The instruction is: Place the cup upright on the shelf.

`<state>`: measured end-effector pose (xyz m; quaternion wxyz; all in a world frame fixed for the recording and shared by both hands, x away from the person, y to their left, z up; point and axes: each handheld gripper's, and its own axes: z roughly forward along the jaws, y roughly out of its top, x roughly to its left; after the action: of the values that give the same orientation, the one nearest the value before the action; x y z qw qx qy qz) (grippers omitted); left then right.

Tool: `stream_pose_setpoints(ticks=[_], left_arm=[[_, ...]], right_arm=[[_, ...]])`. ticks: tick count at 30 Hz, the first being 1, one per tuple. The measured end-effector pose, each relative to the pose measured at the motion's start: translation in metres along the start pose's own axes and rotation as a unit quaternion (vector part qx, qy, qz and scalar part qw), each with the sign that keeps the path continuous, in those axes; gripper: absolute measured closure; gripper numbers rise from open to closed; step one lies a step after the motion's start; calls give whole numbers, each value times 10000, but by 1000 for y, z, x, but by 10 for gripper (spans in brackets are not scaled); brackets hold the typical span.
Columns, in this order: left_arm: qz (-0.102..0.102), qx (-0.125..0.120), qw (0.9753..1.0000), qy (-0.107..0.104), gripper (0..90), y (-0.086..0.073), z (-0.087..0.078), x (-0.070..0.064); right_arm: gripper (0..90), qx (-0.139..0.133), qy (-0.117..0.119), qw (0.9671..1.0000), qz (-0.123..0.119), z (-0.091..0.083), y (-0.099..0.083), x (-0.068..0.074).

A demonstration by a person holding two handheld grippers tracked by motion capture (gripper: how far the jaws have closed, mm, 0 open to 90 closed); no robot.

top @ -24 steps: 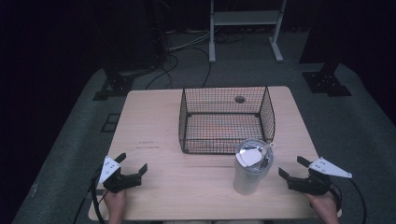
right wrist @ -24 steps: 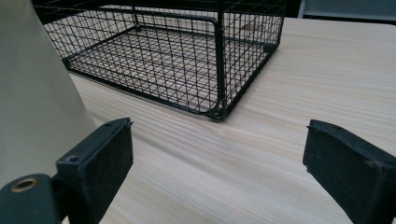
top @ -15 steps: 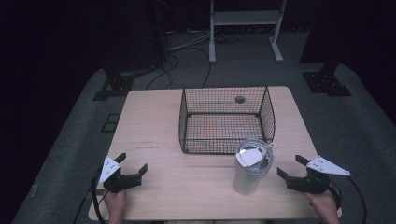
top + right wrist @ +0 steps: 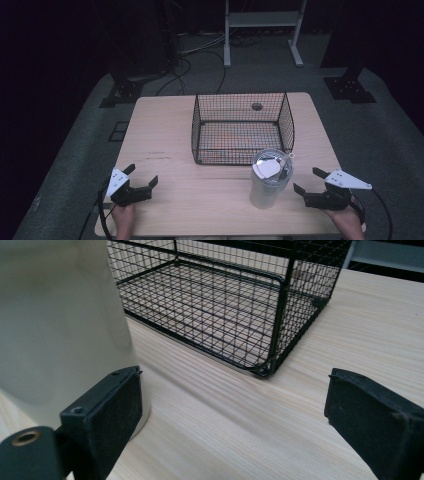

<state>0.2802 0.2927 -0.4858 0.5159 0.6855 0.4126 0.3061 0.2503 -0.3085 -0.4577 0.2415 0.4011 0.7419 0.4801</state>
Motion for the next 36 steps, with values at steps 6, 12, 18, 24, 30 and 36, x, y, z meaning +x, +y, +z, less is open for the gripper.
stream_pose_setpoints(ticks=[6, 12, 18, 24, 30, 36], left_arm=[[-15, -2, 10000, -3, 0, 0, 0, 0], [-8, 2, 10000, -4, 0, 0, 0, 0], [-46, -11, 10000, -19, 0, 0, 0, 1], [-44, -16, 10000, -16, 0, 0, 0, 1], [-51, -24, 10000, -17, 0, 0, 0, 1], [-48, -33, 10000, -24, 0, 0, -1, 1]], right_arm=[[80, 23, 101, 9998, -169, -3, 2, 5], [79, 78, 215, 9993, -299, -6, 2, 13], [79, 154, 235, 9980, -560, -12, 7, 22], [79, 226, 355, 9959, -801, -17, 10, 33], [79, 220, 502, 9945, -889, -19, 12, 41], [79, 203, 661, 9933, -921, -21, 14, 50]])
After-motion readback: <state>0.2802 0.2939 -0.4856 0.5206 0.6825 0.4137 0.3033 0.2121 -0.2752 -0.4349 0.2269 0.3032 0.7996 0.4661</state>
